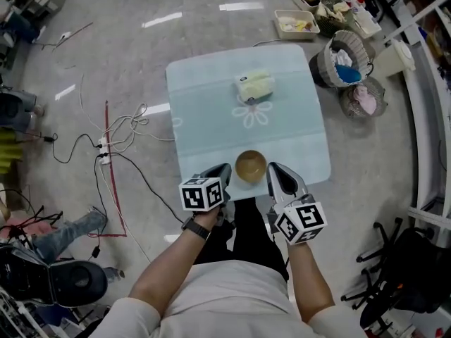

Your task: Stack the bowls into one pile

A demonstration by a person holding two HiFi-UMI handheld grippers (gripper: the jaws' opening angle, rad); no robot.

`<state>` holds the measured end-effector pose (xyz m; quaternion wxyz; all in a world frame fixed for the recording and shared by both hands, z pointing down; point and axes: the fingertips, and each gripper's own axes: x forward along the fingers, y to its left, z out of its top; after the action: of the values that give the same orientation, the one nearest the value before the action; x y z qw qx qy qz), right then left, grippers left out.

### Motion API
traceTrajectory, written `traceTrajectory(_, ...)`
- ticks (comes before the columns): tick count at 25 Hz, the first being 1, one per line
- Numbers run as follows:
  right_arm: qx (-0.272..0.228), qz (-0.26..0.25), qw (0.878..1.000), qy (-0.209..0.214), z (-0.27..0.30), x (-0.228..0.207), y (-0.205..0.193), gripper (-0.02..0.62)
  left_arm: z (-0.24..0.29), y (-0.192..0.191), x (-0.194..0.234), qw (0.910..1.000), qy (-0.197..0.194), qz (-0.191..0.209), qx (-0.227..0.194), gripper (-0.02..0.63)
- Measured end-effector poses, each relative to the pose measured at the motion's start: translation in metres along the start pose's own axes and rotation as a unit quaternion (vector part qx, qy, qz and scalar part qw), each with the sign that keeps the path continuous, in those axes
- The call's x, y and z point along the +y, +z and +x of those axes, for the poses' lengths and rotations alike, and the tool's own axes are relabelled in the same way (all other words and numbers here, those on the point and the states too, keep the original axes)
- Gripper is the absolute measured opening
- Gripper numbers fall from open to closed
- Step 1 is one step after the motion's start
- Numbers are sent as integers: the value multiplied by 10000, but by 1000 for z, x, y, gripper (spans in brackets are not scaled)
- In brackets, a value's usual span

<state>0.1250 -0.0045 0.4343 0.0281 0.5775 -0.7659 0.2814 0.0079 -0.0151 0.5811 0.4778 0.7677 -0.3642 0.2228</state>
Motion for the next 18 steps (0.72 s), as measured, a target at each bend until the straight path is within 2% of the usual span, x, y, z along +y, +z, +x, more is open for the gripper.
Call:
traceTrajectory(5, -167, -150, 9997, 17, -9, 23, 26, 11, -44, 37, -36, 9972, -302, 505, -472, 6)
traceTrajectory(10, -380, -339, 9987, 57, -22, 46, 50, 11, -88, 65, -74, 9885, -594, 956, -1008, 6)
traceTrajectory(13, -564, -498, 9971, 111, -26, 61, 70, 11, -115, 87, -99, 9778, -756, 1372, -1389, 6)
traceTrajectory(18, -808, -775, 9936, 164, -40, 93, 95, 11, -167, 107, -133, 9522, -867, 2145, -1996, 6)
